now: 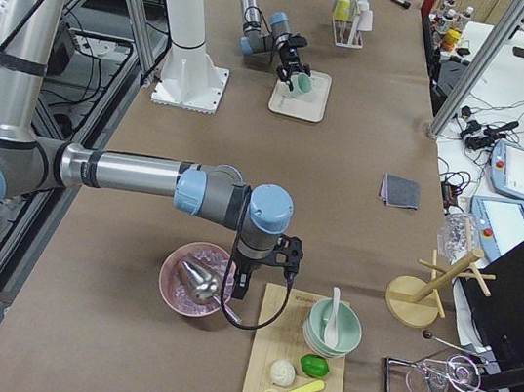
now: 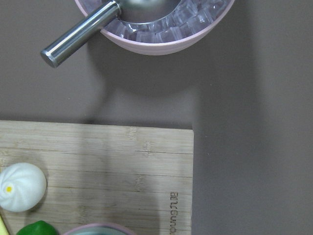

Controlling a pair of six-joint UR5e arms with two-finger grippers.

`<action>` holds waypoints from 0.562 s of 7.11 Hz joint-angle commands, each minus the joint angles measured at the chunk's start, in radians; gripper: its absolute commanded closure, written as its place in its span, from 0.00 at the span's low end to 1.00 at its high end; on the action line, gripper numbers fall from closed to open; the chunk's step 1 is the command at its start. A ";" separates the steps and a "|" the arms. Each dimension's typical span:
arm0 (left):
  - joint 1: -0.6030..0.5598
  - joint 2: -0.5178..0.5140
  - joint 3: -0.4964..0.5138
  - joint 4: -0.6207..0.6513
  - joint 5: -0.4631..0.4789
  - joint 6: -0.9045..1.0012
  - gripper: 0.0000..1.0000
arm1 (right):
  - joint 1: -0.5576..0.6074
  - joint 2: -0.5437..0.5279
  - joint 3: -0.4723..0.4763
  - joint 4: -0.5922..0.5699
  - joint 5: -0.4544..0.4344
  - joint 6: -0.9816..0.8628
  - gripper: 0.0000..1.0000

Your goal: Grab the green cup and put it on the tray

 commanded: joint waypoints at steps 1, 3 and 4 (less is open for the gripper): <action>-0.001 -0.008 0.006 0.002 0.004 0.007 1.00 | 0.000 0.000 0.000 0.000 0.002 0.000 0.00; -0.003 -0.010 0.007 -0.001 0.006 0.046 0.97 | 0.000 -0.002 0.000 0.000 0.009 0.000 0.00; -0.006 -0.010 0.007 -0.002 0.012 0.075 0.74 | 0.000 -0.003 0.000 0.000 0.011 0.000 0.00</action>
